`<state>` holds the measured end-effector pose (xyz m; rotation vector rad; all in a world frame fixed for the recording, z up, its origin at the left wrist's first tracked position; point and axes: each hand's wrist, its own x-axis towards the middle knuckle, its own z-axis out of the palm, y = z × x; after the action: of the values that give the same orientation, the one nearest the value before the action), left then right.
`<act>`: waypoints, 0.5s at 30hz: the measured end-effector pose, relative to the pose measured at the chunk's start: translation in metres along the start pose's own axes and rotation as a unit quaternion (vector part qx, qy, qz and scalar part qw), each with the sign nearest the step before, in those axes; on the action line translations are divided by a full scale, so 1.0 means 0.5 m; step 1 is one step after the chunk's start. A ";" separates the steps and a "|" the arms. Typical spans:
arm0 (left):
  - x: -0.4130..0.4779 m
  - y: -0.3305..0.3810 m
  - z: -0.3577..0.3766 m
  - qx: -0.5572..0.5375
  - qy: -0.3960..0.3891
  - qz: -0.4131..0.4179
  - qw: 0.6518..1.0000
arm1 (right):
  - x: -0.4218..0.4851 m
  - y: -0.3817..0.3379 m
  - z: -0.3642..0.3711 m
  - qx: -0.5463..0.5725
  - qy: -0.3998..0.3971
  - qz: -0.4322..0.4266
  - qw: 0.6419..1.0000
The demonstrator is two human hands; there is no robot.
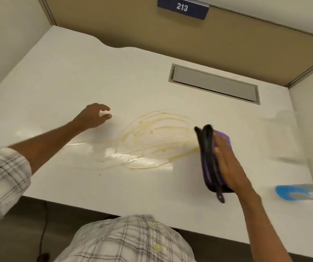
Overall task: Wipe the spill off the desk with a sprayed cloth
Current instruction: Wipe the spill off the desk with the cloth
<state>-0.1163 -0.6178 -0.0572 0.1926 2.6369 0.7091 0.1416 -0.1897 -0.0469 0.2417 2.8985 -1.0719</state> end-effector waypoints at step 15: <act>0.139 -0.207 -0.069 0.165 -0.155 0.048 0.973 | 0.054 0.058 0.190 -0.326 -0.017 0.118 0.938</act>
<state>-0.1966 -0.7066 -0.1061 0.4871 2.4355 0.2380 0.1183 -0.2264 -0.1403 0.5037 2.8936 -0.0550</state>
